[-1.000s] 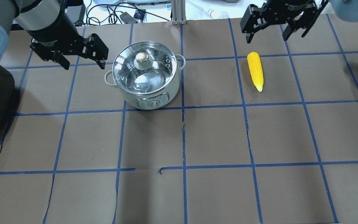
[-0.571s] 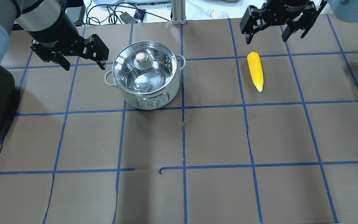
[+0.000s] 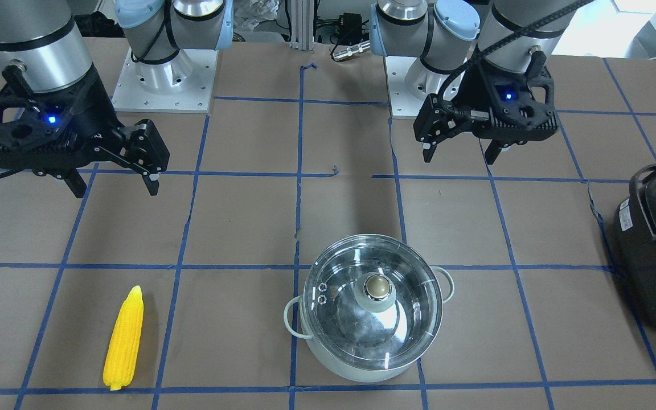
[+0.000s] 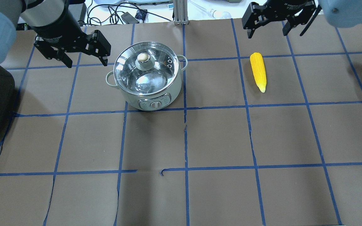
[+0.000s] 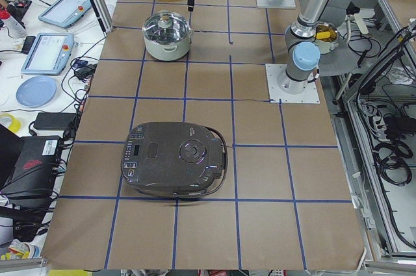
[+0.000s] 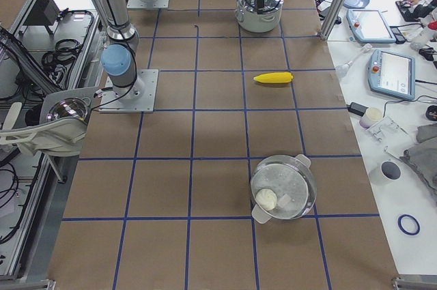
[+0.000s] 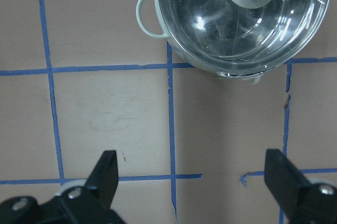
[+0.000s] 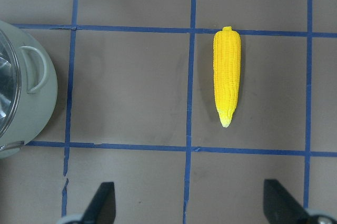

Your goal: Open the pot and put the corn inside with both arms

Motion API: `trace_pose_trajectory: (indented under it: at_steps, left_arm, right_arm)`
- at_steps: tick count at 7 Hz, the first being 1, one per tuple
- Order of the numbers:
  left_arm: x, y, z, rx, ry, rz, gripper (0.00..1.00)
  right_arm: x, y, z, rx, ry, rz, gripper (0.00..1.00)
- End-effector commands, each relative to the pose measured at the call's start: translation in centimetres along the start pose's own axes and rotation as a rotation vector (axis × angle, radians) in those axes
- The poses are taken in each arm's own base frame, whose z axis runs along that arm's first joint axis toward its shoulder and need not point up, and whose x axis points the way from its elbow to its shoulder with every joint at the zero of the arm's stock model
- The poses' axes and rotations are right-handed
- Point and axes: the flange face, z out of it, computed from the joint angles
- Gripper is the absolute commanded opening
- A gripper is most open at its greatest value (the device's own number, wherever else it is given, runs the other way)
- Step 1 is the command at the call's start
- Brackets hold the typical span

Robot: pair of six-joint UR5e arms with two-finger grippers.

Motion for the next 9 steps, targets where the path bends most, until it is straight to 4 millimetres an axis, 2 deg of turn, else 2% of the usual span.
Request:
trace_pose_trajectory:
  at_steps: [1, 2, 3, 4, 5, 6, 7, 9]
  left_arm:
    - [0.3, -6.5, 3.1, 0.039, 0.003, -0.016, 1.00]
    - [0.7, -9.2, 5.6, 0.075, 0.005, -0.024, 1.00]
    - [1.9, -11.4, 7.5, 0.104, 0.007, -0.023, 1.00]
    - [4.1, -13.0, 9.5, 0.095, 0.002, -0.025, 1.00]
    - [5.6, -14.5, 10.4, 0.104, -0.006, -0.022, 1.00]
    - [7.5, -14.9, 11.8, 0.096, -0.022, -0.006, 1.00]
    - [8.2, -15.3, 13.3, 0.108, -0.021, -0.026, 1.00]
    - [8.5, -15.0, 15.9, 0.081, -0.023, -0.026, 1.00]
  right_arm:
    - [0.0, -1.0, 0.9, 0.027, -0.001, 0.002, 1.00]
    - [0.2, -1.7, 1.4, 0.030, 0.000, 0.002, 0.99]
    - [0.4, -2.8, 2.9, 0.030, 0.000, 0.005, 0.98]
    - [0.5, -4.0, 5.4, 0.026, 0.000, 0.011, 0.96]
    - [1.1, -5.5, 8.1, 0.026, 0.002, 0.025, 0.96]
    - [2.4, -6.7, 11.1, 0.015, 0.012, 0.035, 0.96]
    - [4.4, -7.5, 12.8, 0.014, 0.019, 0.056, 0.96]
    - [6.3, -9.2, 19.4, 0.000, 0.029, 0.076, 0.96]
